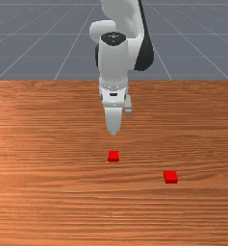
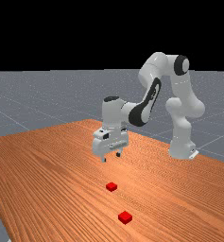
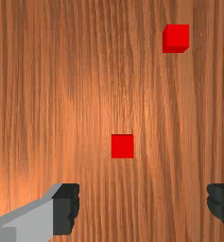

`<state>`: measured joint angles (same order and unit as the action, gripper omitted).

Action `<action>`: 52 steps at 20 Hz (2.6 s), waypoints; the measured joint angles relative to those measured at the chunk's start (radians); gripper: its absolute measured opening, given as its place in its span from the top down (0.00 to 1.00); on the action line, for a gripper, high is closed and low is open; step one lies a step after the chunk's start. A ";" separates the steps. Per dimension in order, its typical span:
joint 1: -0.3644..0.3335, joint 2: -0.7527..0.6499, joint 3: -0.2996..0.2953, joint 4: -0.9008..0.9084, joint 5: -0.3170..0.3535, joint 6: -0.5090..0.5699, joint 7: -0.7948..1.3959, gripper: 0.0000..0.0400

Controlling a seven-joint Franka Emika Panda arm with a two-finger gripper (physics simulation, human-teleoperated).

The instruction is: Stack all the cube

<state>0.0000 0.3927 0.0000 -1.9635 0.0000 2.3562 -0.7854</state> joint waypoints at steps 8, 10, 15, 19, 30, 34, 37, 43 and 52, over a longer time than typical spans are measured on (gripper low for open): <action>0.022 -0.079 -0.075 -0.004 0.026 -0.121 0.356 0.66; 0.033 -0.113 -0.132 0.011 0.054 -0.177 0.701 0.87; 0.085 -0.116 -0.211 0.021 0.134 -0.226 1.413 0.99; 0.094 -0.107 -0.215 0.021 0.147 -0.221 1.501 1.00; 0.155 0.049 -0.204 -0.059 0.095 0.075 1.565 0.02; 0.186 0.152 -0.195 -0.055 0.071 0.142 1.582 0.00; 0.199 0.219 -0.199 -0.020 0.059 0.157 1.601 0.00; 0.216 0.292 -0.196 0.083 0.048 0.163 1.618 0.00; 0.199 0.118 -0.169 -0.040 0.099 0.129 1.590 0.52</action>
<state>0.1993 0.5112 -0.1694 -2.0039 0.0993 2.4851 0.8047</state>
